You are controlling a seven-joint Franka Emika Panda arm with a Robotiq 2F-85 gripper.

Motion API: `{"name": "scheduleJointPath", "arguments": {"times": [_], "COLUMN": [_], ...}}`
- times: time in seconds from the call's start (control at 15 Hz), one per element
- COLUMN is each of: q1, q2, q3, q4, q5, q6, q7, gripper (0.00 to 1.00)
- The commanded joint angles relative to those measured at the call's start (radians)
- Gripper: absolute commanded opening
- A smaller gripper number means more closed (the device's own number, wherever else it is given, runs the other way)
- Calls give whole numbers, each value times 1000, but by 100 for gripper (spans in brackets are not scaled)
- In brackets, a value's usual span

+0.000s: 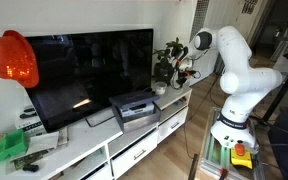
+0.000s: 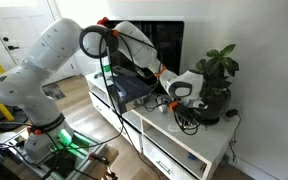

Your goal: Put the sunglasses in the plastic bowl and then cover the plastic bowl with the plastic lid

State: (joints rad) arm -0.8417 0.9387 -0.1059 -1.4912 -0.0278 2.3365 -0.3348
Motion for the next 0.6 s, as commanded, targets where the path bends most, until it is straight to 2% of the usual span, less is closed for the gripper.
{"name": "scheduleJointPath", "arguments": {"times": [0.0, 0.53], "q1": [40, 28], "q2": [-167, -425], "q3": [-51, -14], "q4": [-187, -392], "q5": [-46, 18], "q6": [16, 3], "q7": [-41, -186], "gripper": [1, 1]}}
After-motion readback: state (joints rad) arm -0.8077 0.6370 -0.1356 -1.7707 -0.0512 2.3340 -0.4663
